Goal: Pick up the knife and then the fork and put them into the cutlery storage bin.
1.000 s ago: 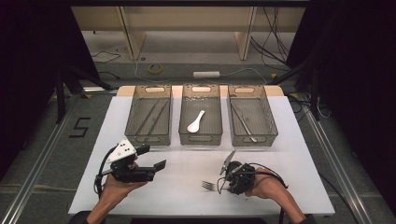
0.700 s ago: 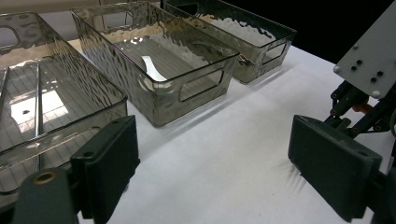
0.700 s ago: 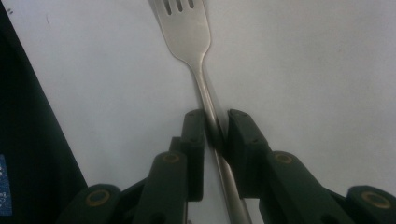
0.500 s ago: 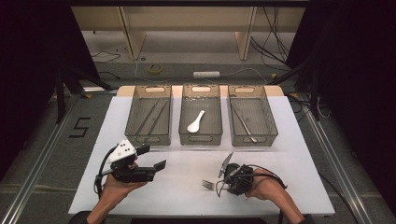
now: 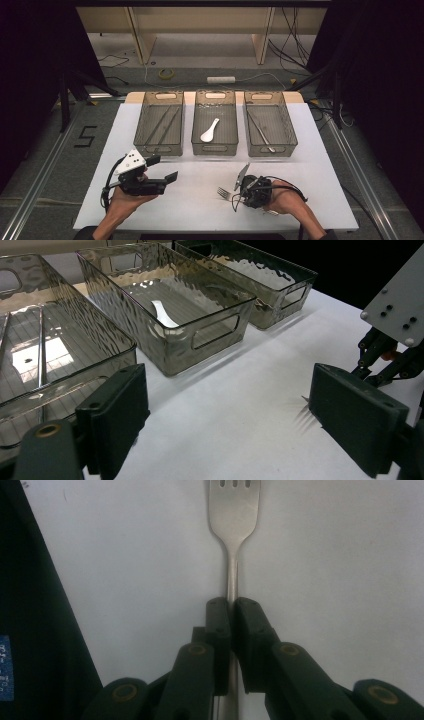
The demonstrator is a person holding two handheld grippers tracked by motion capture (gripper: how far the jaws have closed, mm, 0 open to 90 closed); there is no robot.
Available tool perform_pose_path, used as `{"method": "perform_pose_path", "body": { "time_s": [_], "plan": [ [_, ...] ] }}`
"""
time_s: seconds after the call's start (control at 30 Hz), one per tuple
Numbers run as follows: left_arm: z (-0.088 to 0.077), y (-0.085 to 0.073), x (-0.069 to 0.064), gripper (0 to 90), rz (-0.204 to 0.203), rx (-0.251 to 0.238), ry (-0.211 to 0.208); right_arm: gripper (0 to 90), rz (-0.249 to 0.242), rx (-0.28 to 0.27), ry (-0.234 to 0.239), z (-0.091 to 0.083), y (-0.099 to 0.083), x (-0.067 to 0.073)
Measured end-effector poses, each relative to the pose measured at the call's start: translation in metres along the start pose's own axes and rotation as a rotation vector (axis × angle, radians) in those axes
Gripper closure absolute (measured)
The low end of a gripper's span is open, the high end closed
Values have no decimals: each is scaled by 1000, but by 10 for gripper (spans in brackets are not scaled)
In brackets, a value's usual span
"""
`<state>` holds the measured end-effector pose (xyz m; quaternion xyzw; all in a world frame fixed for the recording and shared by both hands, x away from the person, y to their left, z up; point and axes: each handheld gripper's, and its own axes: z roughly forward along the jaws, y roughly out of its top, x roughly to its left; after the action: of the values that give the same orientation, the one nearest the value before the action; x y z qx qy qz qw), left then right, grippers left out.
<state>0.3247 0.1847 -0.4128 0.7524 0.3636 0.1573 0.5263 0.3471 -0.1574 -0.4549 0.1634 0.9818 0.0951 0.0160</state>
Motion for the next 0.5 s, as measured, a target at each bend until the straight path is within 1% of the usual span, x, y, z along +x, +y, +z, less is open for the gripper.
{"method": "perform_pose_path", "body": {
  "time_s": [0.03,0.07,0.1,0.17,0.27,0.37,0.4,0.43,0.47,0.5],
  "plan": [
    [0,0,0,156,-2,-1,1,853,4,-4,6,-1,0,-1],
    [0,0,0,156,0,0,0,853,18,-12,4,-3,-1,-1],
    [0,0,0,156,1,0,0,854,9,-30,-5,-5,-2,-3],
    [0,0,0,156,1,0,1,854,21,-56,0,-11,-4,-6],
    [0,0,0,156,2,1,1,855,37,-100,-7,-19,-9,-11],
    [0,0,0,156,-1,0,1,855,76,-127,-4,-26,-13,-15],
    [0,0,0,156,-1,0,1,855,70,-141,-5,-27,-15,-18],
    [0,0,0,156,-1,0,2,855,89,-147,2,-30,-16,-19],
    [0,0,0,156,-1,0,2,855,91,-168,-7,-31,-18,-21],
    [0,0,0,156,-1,0,2,855,103,-188,-1,-35,-20,-25]
  ]
}}
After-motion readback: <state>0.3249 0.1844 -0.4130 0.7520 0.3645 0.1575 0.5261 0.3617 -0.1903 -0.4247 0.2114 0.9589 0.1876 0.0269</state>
